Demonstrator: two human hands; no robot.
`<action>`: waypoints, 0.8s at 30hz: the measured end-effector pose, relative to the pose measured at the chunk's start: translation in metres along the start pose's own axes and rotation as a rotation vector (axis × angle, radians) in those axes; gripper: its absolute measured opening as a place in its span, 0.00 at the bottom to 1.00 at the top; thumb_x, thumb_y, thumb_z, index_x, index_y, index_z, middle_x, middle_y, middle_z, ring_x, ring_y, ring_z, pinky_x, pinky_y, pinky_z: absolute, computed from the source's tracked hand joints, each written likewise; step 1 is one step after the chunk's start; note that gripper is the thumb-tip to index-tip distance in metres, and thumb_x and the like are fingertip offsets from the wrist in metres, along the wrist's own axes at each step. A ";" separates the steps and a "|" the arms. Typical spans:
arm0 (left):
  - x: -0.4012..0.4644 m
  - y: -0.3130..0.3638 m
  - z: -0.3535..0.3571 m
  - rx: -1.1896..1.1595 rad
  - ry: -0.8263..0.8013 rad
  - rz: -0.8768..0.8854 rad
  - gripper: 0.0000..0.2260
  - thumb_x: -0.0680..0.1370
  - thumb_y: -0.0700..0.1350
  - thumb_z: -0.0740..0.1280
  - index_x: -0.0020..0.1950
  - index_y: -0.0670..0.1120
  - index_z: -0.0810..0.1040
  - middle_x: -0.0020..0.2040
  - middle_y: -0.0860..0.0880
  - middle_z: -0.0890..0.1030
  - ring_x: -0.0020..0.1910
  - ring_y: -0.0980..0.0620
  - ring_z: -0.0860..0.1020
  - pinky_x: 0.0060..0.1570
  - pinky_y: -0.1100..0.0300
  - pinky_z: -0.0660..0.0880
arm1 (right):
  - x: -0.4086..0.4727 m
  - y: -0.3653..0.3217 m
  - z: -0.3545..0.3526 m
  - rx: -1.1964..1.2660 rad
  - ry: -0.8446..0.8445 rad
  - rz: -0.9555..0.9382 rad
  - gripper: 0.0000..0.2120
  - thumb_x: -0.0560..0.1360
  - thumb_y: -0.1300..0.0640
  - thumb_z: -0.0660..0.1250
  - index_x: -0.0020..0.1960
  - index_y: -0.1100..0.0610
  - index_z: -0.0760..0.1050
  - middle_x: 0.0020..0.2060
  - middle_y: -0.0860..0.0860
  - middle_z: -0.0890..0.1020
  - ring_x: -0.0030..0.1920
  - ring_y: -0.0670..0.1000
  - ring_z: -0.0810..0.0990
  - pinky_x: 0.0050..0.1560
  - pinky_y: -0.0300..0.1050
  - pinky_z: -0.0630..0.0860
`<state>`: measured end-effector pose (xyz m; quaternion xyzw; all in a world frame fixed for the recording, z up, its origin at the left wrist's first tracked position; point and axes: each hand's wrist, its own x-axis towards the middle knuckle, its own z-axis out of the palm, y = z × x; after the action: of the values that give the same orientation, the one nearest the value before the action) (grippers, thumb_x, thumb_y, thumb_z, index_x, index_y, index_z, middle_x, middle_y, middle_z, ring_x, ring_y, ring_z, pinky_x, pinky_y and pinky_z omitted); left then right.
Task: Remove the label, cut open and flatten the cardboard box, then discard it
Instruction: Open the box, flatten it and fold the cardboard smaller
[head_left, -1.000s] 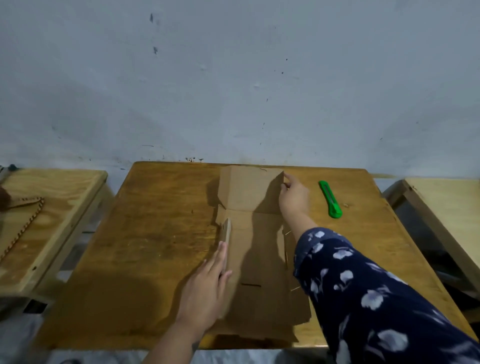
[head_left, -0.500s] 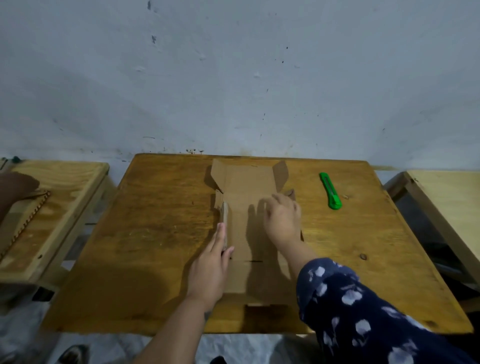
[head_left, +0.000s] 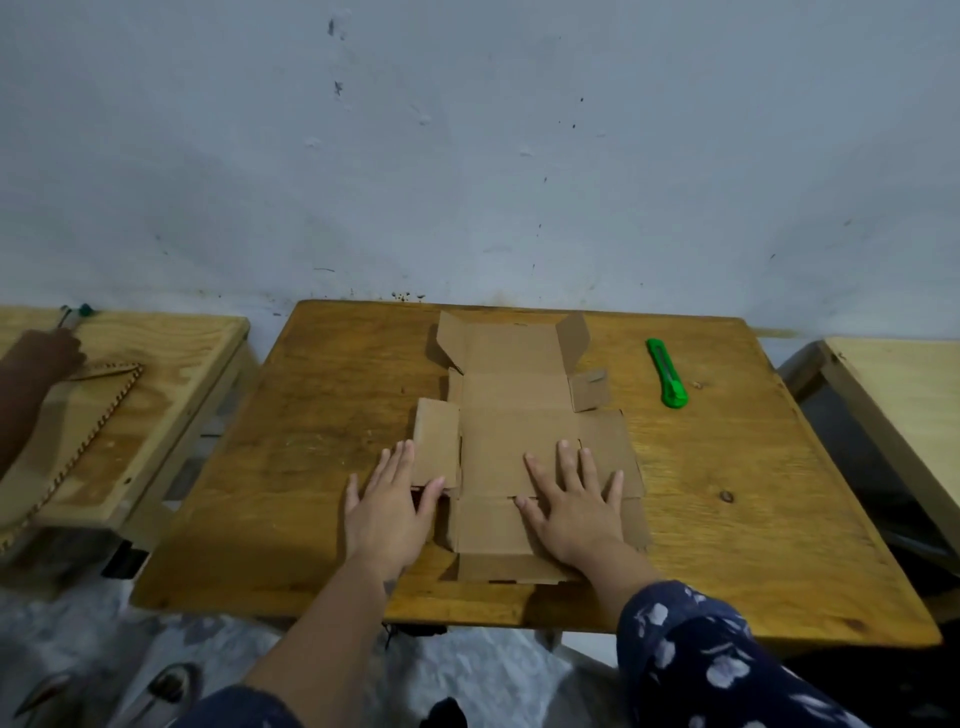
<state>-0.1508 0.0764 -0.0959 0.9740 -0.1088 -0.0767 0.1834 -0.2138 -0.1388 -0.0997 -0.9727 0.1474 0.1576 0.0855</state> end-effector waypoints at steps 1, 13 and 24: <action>0.001 0.000 0.000 0.033 -0.022 -0.014 0.35 0.78 0.67 0.48 0.79 0.51 0.48 0.79 0.54 0.51 0.77 0.56 0.47 0.75 0.46 0.43 | 0.000 -0.001 0.000 0.005 0.001 0.001 0.28 0.77 0.34 0.42 0.75 0.36 0.39 0.77 0.50 0.37 0.76 0.57 0.34 0.71 0.69 0.34; 0.004 -0.002 0.003 0.023 0.002 -0.053 0.36 0.77 0.68 0.45 0.79 0.49 0.48 0.79 0.53 0.49 0.77 0.56 0.43 0.75 0.44 0.39 | -0.001 0.003 0.007 0.042 0.044 -0.017 0.28 0.77 0.33 0.42 0.75 0.35 0.37 0.77 0.49 0.37 0.76 0.56 0.34 0.71 0.67 0.34; 0.002 -0.035 -0.001 0.170 0.131 -0.048 0.21 0.83 0.53 0.48 0.77 0.57 0.54 0.78 0.53 0.40 0.76 0.52 0.35 0.72 0.38 0.37 | -0.001 0.003 0.011 0.014 0.082 -0.011 0.28 0.76 0.33 0.39 0.74 0.35 0.36 0.77 0.49 0.37 0.77 0.56 0.34 0.71 0.67 0.35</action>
<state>-0.1420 0.1081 -0.1085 0.9913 -0.0792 -0.0079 0.1048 -0.2186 -0.1388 -0.1105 -0.9785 0.1467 0.1163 0.0870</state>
